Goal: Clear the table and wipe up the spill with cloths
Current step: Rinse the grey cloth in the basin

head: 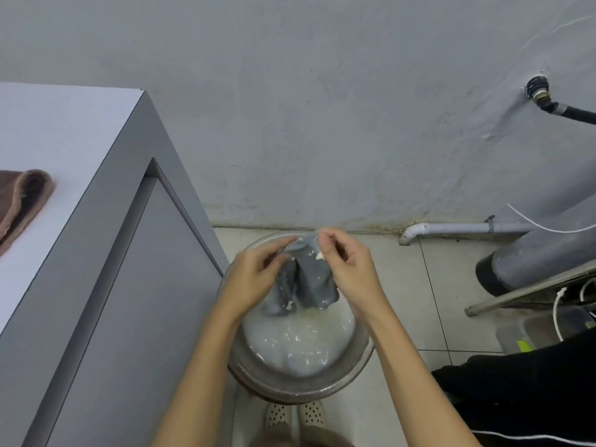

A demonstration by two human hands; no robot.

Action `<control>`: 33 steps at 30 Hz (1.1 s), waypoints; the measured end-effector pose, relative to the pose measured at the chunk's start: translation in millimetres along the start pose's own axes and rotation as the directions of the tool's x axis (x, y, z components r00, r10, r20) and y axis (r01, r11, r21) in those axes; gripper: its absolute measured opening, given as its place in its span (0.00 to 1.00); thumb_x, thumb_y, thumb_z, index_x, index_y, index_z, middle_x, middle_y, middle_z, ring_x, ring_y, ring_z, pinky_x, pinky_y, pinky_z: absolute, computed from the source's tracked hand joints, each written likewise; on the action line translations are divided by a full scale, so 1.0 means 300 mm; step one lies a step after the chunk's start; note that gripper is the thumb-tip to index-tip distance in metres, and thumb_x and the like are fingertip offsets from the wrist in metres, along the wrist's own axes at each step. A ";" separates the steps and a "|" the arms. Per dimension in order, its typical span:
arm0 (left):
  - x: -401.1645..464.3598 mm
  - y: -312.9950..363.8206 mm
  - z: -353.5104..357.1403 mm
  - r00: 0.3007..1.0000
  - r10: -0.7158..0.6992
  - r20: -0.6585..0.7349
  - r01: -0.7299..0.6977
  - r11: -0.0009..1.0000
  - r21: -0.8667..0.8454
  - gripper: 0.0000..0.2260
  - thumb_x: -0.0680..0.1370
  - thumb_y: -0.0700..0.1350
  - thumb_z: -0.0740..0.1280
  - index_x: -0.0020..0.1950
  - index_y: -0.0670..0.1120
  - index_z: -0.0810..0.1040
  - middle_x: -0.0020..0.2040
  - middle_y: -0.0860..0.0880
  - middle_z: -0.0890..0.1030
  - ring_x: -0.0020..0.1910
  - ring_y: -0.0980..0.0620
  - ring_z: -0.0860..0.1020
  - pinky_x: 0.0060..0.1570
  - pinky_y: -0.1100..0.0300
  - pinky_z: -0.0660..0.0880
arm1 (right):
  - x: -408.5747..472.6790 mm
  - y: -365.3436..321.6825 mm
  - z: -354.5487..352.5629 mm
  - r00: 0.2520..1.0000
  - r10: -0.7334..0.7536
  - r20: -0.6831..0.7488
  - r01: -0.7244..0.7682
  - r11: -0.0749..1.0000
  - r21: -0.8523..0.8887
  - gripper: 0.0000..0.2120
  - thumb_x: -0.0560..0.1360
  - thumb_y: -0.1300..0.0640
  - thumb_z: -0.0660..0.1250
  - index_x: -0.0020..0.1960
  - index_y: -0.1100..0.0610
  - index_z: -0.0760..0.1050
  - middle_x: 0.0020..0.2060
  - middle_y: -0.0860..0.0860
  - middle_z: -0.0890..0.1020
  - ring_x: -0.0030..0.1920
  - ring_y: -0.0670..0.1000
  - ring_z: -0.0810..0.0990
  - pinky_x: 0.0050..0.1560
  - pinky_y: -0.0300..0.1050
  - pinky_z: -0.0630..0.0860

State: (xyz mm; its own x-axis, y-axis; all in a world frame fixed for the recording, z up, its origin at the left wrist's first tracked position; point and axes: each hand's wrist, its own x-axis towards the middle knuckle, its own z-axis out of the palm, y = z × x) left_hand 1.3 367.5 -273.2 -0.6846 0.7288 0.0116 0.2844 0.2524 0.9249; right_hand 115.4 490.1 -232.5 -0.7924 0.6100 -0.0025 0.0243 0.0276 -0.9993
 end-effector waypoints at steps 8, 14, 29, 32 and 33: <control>-0.027 0.035 -0.020 0.980 -0.100 -0.169 0.129 0.978 0.167 0.05 0.71 0.42 0.74 0.43 0.51 0.82 0.34 0.59 0.80 0.32 0.63 0.76 0.35 0.71 0.72 | -0.005 0.041 -0.028 0.965 0.233 0.120 -0.228 0.972 -0.050 0.17 0.72 0.70 0.69 0.48 0.48 0.78 0.43 0.46 0.83 0.46 0.47 0.81 0.48 0.42 0.79; -0.052 -0.045 0.008 0.945 -0.169 -0.281 0.260 0.907 0.331 0.08 0.68 0.41 0.75 0.37 0.50 0.78 0.32 0.55 0.78 0.33 0.59 0.76 0.35 0.68 0.70 | -0.061 0.115 -0.013 0.922 0.363 0.135 -0.336 0.923 -0.188 0.21 0.68 0.76 0.66 0.48 0.52 0.79 0.43 0.49 0.83 0.45 0.47 0.81 0.44 0.41 0.79; -0.084 -0.118 0.029 0.954 -0.251 -0.162 0.295 0.874 0.385 0.08 0.72 0.36 0.69 0.47 0.46 0.84 0.43 0.52 0.84 0.41 0.55 0.79 0.45 0.67 0.72 | -0.046 0.168 -0.024 0.953 0.281 -0.115 -0.302 0.851 -0.429 0.12 0.73 0.58 0.70 0.57 0.53 0.77 0.46 0.47 0.79 0.49 0.48 0.77 0.52 0.41 0.75; -0.093 -0.136 0.080 0.967 -0.255 0.025 0.220 0.877 0.427 0.08 0.72 0.39 0.70 0.49 0.48 0.80 0.46 0.51 0.81 0.43 0.55 0.78 0.44 0.68 0.70 | -0.074 0.251 0.014 0.975 0.180 -0.129 -0.221 0.747 -0.626 0.11 0.76 0.62 0.65 0.58 0.56 0.73 0.51 0.49 0.76 0.55 0.50 0.75 0.51 0.34 0.70; -0.095 -0.147 0.100 0.962 -0.259 0.082 0.192 0.861 0.471 0.09 0.72 0.42 0.70 0.52 0.48 0.79 0.50 0.50 0.80 0.48 0.53 0.78 0.47 0.65 0.71 | -0.087 0.281 0.026 0.980 0.161 -0.117 -0.195 0.651 -0.734 0.09 0.77 0.61 0.63 0.57 0.56 0.75 0.53 0.51 0.76 0.57 0.52 0.74 0.53 0.37 0.69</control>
State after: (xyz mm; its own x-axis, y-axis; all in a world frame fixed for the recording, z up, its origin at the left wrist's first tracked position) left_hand 28.4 354.5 -325.8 -0.6773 0.6883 -0.2599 0.4300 0.6570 0.6193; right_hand 133.4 470.2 -317.1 -0.7009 0.6952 -0.1594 0.6176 0.4798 -0.6232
